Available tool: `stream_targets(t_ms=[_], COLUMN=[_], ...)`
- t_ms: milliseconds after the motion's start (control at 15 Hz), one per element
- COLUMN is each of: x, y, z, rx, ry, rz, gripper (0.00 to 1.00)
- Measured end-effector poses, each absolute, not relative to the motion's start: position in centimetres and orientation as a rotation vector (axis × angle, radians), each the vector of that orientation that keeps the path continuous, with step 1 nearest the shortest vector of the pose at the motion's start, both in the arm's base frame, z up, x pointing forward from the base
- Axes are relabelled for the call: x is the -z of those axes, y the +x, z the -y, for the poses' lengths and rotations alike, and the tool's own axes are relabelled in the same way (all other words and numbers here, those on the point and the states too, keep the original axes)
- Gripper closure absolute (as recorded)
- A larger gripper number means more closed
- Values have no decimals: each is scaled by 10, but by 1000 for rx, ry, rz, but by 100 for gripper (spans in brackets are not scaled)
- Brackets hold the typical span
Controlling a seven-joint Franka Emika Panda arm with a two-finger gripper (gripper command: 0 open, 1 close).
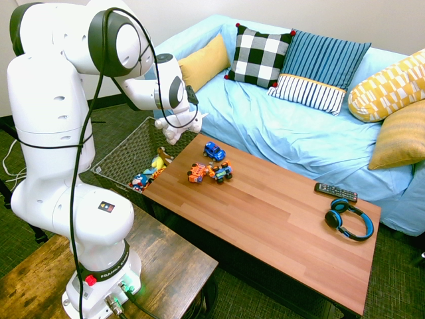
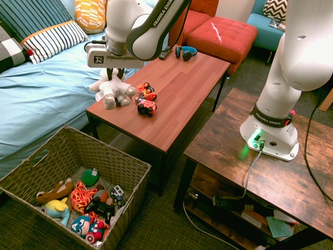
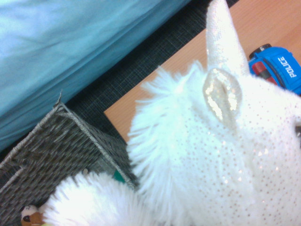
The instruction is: Put the stuffed toy in the basket
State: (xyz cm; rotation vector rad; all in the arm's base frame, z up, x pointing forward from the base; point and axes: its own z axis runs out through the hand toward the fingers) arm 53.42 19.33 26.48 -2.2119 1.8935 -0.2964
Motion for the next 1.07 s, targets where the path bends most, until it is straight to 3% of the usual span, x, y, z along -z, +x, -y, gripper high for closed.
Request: stream_targets(t_ms=[400, 800, 867, 1067], x=[-249, -139, -126, -104], y=[541, 538, 536, 536], z=[-303, -400, -406, -413], rx=[268, 100, 83, 56], ry=[-2280, -2318, -2315, -2317], rz=[-1679, -1683, -1695, -1706], gripper=[100, 100, 0, 0])
